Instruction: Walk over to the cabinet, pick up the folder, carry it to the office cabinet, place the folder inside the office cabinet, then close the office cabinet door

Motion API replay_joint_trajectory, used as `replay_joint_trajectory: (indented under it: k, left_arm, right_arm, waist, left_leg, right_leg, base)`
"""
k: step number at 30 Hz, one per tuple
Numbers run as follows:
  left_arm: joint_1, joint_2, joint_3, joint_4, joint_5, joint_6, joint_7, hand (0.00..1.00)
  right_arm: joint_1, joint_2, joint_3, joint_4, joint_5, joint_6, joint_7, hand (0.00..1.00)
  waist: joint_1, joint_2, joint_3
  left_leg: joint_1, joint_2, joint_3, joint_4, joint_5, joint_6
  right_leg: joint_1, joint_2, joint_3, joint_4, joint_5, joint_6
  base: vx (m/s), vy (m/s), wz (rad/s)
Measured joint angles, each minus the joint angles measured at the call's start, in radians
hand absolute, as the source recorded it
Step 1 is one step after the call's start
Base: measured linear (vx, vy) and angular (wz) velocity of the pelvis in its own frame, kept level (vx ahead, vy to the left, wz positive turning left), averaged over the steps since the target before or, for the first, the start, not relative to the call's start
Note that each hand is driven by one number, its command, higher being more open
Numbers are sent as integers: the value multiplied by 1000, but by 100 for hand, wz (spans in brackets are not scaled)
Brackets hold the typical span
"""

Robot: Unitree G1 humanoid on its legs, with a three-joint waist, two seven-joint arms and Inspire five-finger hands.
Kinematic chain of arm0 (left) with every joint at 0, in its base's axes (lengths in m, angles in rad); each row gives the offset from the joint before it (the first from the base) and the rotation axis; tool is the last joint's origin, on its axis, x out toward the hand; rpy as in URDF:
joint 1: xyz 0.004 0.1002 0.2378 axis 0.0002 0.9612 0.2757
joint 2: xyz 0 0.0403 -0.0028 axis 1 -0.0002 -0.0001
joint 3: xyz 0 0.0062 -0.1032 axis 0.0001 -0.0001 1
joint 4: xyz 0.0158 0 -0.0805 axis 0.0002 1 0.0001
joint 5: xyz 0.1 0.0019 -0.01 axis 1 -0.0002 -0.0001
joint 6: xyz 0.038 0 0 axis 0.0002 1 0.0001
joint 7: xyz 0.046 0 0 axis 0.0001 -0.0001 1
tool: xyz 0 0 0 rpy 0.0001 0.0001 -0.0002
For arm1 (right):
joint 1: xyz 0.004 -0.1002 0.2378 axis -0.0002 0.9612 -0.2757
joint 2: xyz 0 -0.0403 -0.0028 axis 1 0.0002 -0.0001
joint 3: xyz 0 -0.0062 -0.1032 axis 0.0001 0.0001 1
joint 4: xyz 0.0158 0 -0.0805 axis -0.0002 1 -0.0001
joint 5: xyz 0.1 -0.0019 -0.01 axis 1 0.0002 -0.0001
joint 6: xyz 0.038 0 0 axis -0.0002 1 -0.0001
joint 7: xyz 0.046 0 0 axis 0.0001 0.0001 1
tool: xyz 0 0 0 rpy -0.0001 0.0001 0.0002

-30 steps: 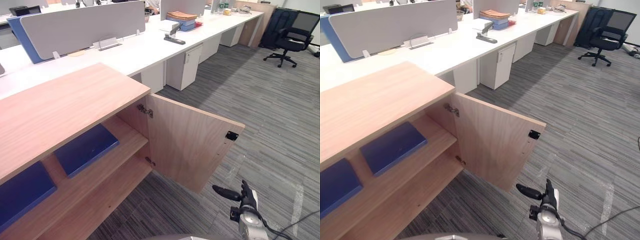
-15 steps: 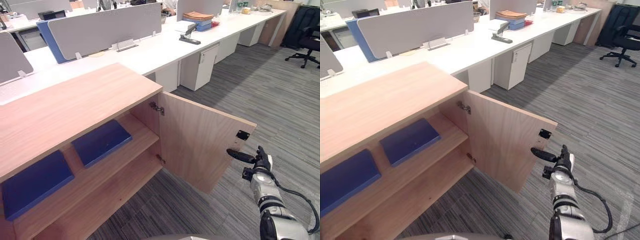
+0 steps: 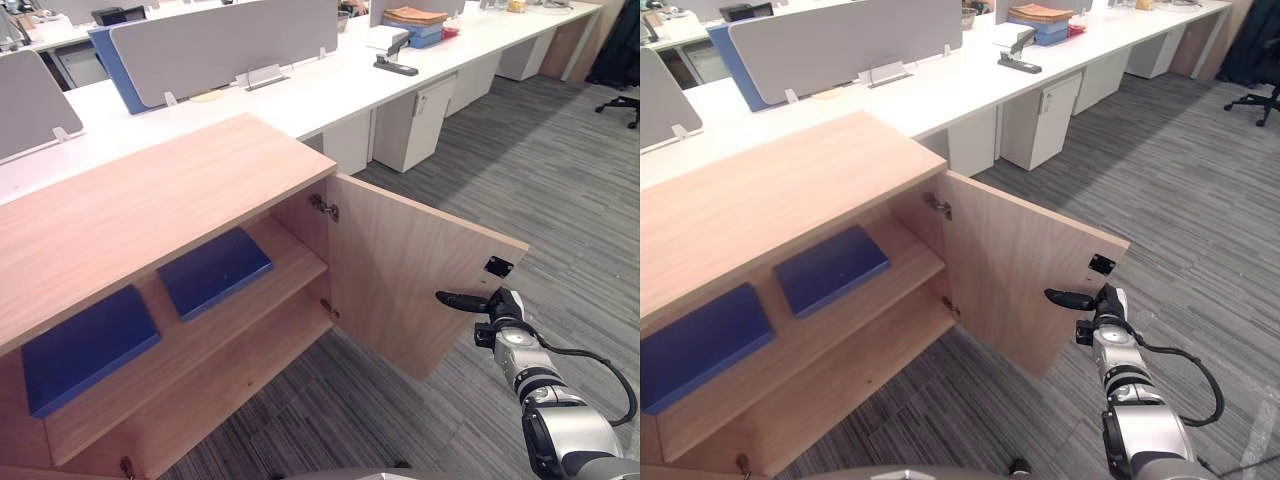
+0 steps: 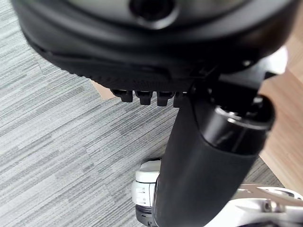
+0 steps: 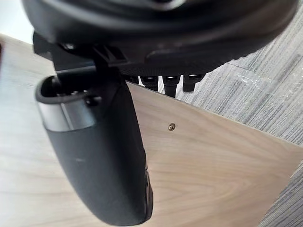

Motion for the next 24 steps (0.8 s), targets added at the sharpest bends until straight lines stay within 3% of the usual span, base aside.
replay_joint_trajectory:
  k: [1, 8, 14, 16, 19, 24]
  left_arm:
    - [-1, 4, -3, 0, 0, 0, -2, 100]
    - [-2, 25, -33, 0, 2, 1, -20, 100]
    - [-2, 37, -34, 3, 7, 3, -22, 100]
    - [-6, 44, -26, 4, 27, 2, -18, 100]
    - [-19, 50, -12, 17, 58, 2, -17, 100]
    - [-35, 46, 0, 24, 73, 2, -30, 100]
  right_arm:
    - [0, -25, 84, -14, -4, 0, 10, 100]
    - [46, -120, 333, -174, -53, 3, 84, 100]
    - [94, -347, 680, -532, -243, -1, 218, 100]
    - [96, -428, 810, -729, -377, -19, 302, 100]
    - [129, -444, 894, -893, -395, -98, 417, 100]
    - [274, -357, 897, -903, -320, -207, 536, 100]
  waist:
    - [-11, -2, 5]
    - [-44, -3, 10]
    - [-60, -2, 9]
    - [-62, -8, 3]
    - [-58, -14, -7]
    - [-11, -12, -14]
  left_leg:
    - [-2, 2, 2, 1, 0, -1]
    - [-12, 29, 27, 21, -11, -17]
    - [-13, 73, 53, 44, -17, -26]
    - [-33, 90, 54, 71, -25, -28]
    - [-45, 100, 52, 92, -43, -10]
    - [-47, 74, 33, 86, -39, -3]
  right_leg:
    - [-1, 2, 2, -1, 1, -1]
    - [-14, 32, 26, -11, 6, -10]
    - [-20, 82, 60, -36, 17, -31]
    - [-33, 97, 65, -33, 16, -41]
    - [-33, 104, 65, -32, 15, -48]
    - [-29, 77, 55, -26, 18, -37]
  base:
    - [-13, 18, -7]
    - [-13, -6, -14]
    - [-35, -57, -23]
    - [-42, -56, -10]
    - [-18, -29, -1]
    - [-3, 53, 12]
